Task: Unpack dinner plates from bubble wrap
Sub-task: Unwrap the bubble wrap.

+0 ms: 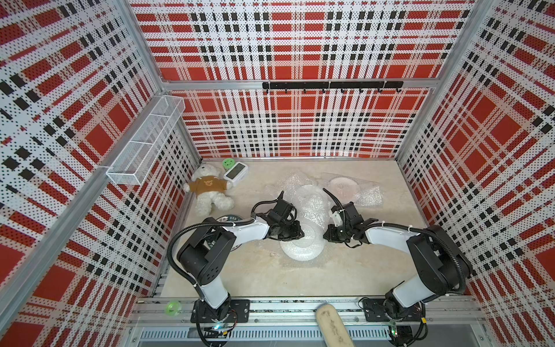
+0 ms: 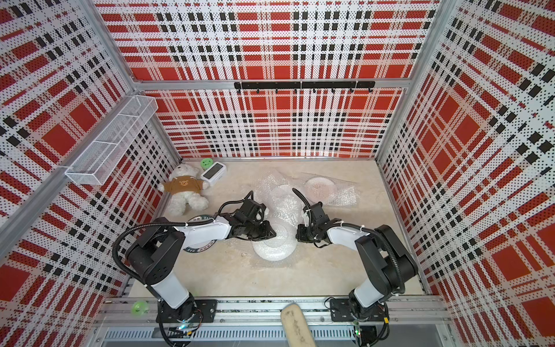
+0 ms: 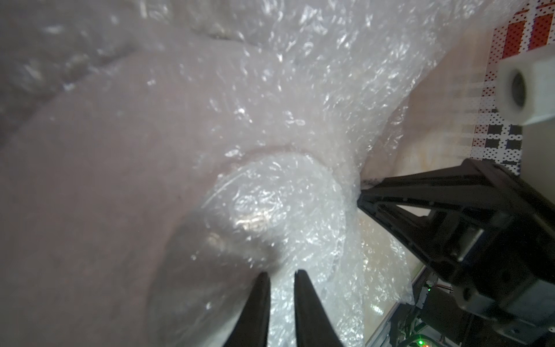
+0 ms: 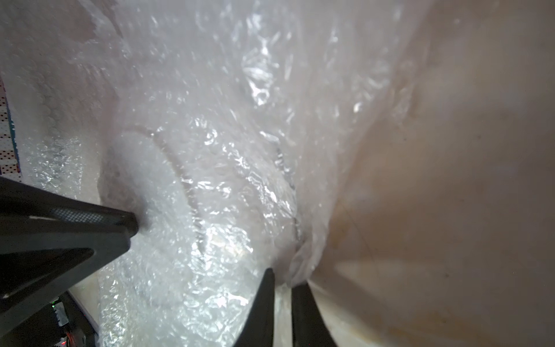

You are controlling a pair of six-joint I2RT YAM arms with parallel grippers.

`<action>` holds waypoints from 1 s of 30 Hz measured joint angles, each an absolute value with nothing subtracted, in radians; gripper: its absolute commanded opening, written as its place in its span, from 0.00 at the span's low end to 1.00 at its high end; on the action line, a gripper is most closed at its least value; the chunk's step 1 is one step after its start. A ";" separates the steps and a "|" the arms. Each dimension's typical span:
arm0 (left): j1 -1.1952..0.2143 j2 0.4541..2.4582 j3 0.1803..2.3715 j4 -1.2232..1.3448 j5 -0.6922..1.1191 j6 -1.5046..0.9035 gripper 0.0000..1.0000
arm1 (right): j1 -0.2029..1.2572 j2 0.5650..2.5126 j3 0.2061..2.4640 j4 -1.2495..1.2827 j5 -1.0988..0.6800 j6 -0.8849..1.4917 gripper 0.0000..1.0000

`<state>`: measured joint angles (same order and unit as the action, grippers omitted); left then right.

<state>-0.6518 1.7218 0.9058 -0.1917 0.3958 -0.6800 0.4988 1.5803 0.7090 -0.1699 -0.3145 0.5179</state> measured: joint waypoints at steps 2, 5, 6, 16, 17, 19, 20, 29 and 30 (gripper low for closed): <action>-0.652 1.722 0.906 -0.191 0.395 -0.680 0.21 | 0.499 1.582 0.709 -0.165 -0.315 0.522 0.05; -0.652 1.722 0.906 -0.191 0.395 -0.680 0.21 | 0.499 1.582 0.709 -0.164 -0.315 0.526 0.00; -0.652 1.722 0.906 -0.191 0.395 -0.680 0.21 | 0.499 1.581 0.709 -0.164 -0.314 0.526 0.00; -0.651 1.724 0.906 -0.191 0.393 -0.680 0.21 | 0.496 1.540 0.692 -0.186 -0.287 0.519 0.00; -0.651 1.724 0.907 -0.191 0.393 -0.680 0.21 | 0.491 1.535 0.689 -0.189 -0.287 0.519 0.00; -0.651 1.726 0.909 -0.191 0.393 -0.680 0.21 | 0.479 1.527 0.682 -0.192 -0.289 0.516 0.00; -0.651 1.727 0.909 -0.190 0.393 -0.680 0.21 | 0.475 1.525 0.680 -0.195 -0.289 0.516 0.00; -0.649 1.727 0.909 -0.189 0.395 -0.680 0.21 | 0.440 1.525 0.649 -0.198 -0.286 0.509 0.00; -0.649 1.727 0.909 -0.189 0.395 -0.680 0.21 | 0.436 1.524 0.647 -0.198 -0.288 0.508 0.00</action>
<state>-0.6491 1.7271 0.9092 -0.1894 0.3950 -0.6800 0.4362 1.5238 0.6472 -0.1982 -0.2878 0.5076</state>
